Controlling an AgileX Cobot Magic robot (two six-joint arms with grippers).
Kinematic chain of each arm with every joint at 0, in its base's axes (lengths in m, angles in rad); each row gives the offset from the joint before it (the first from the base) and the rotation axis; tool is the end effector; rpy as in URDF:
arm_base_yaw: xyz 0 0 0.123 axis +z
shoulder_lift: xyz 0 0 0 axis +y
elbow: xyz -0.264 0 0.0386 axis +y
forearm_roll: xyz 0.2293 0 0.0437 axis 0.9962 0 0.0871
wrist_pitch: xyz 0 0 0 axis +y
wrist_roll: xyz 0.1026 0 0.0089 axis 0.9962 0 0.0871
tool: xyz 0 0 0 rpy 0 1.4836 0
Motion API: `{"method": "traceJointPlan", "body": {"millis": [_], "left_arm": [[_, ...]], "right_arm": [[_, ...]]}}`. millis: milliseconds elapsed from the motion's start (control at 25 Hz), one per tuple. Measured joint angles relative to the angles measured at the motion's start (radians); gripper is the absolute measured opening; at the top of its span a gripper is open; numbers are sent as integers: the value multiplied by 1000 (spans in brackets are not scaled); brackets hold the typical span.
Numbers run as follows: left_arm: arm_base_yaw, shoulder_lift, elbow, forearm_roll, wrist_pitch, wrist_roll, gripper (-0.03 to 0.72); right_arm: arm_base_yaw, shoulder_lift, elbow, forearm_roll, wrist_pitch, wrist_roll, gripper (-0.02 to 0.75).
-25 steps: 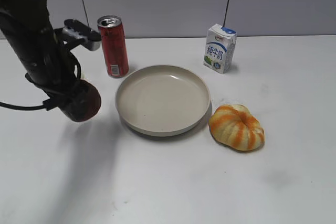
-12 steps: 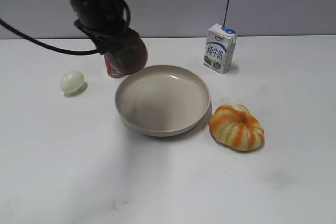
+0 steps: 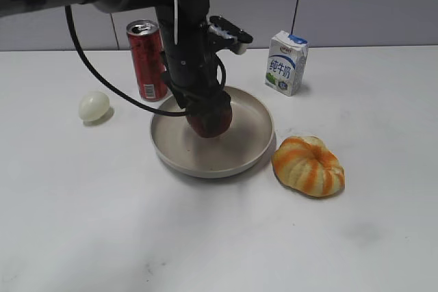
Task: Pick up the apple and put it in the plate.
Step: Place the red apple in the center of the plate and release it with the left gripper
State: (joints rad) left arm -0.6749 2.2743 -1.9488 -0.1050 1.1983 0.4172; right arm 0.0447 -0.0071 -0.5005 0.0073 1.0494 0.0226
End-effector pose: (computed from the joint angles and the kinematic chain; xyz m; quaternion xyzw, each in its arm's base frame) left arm 0.3414 -0.2861 0.1659 0.5039 0.8597 -0.0582 0.0600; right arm 0.0073 0.0010 0.2641 -0.0095 0.8482 0.0215 0.5291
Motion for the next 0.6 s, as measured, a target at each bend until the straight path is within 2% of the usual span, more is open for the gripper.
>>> {"method": "traceJointPlan", "body": {"millis": [280,440,600], "left_arm": [[0,30,-1,-26,-17,0,585],[0,30,-2,-27,-18,0,671],[0,29,-4,-29,-6,0,656]], "right_arm": [[0,0,0,0,0,0,585],[0,0,0,0,0,0,585],[0,0,0,0,0,0,585]]}}
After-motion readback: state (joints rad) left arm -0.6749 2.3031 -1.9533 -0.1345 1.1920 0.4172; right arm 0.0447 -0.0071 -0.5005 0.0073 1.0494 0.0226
